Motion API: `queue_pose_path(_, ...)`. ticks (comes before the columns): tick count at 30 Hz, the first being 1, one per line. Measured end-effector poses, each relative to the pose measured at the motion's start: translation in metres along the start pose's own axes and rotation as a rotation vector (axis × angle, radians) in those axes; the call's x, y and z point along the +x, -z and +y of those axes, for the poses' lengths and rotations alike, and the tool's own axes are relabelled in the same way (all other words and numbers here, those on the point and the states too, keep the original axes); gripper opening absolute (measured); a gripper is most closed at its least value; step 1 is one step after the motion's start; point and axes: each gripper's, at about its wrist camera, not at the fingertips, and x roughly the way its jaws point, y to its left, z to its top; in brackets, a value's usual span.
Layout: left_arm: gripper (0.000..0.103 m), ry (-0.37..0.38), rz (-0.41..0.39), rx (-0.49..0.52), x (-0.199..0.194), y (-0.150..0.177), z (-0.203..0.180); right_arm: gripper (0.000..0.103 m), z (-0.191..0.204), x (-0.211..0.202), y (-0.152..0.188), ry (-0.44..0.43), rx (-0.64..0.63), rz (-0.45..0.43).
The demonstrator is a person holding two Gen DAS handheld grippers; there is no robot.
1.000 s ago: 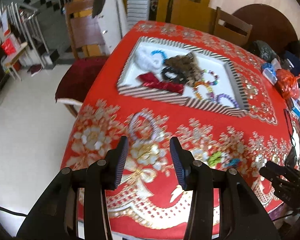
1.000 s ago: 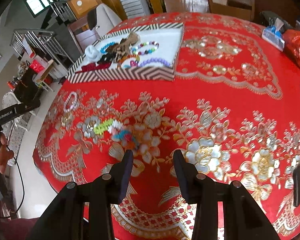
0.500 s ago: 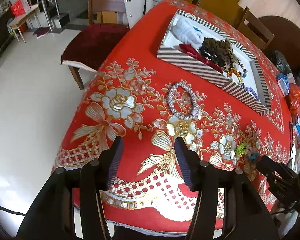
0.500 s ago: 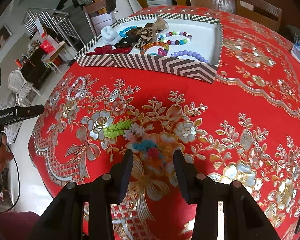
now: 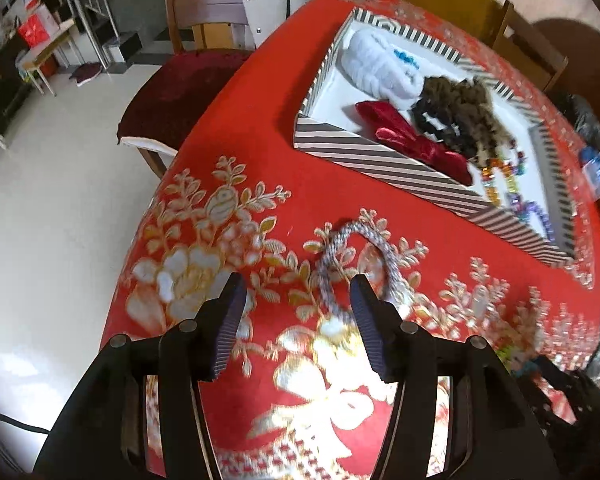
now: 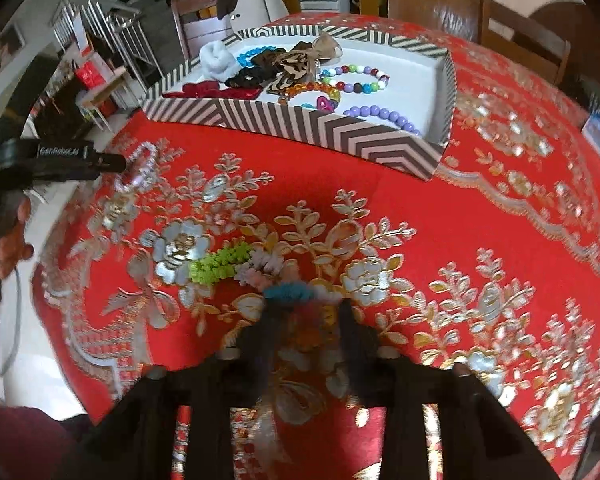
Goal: Organize jewelry
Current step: 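Grasp the silver bracelet with the left gripper while the right grasps the green beaded bracelet, then carry the silver and green bracelets into the tray and open both grippers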
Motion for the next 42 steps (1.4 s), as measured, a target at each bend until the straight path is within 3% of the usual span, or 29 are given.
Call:
queue_pose_path(2, 0.050, -0.001, 0.022, 0.012, 0.010, -0.001, -0.003, 0.013, -0.003, -0.001, 0.000, -0.024, 0.013, 0.004)
queue_pose_path(3, 0.031, -0.007, -0.005, 0.021, 0.009, 0.000, -0.005, 0.013, -0.004, -0.002, 0.000, -0.032, 0.021, -0.001)
queue_pose_path(5, 0.011, -0.035, -0.012, 0.067, 0.012, 0.001, -0.010, 0.013, -0.007, -0.008, 0.000, -0.047, 0.036, -0.018)
queue_pose_path(6, 0.007, -0.029, -0.013, 0.077, 0.013, 0.000, -0.011, 0.013, -0.009, -0.012, -0.002, -0.059, 0.048, -0.029)
queue_pose_path(10, 0.006, 0.070, 0.023, 0.069, 0.012, -0.005, -0.006, 0.013, -0.013, -0.027, -0.009, -0.082, 0.079, -0.069)
queue_pose_path(19, 0.005, 0.149, -0.040, 0.095, -0.033, -0.019, -0.006, 0.013, -0.025, -0.070, -0.028, -0.150, 0.142, -0.176)
queue_pose_path(32, 0.006, 0.171, -0.127, 0.144, -0.074, -0.052, -0.033, 0.013, -0.044, -0.107, -0.082, -0.094, 0.129, -0.278)
queue_pose_path(42, 0.005, 0.160, -0.148, 0.179, -0.066, -0.099, -0.051, 0.013, -0.059, -0.086, -0.139, -0.071, 0.133, -0.268)
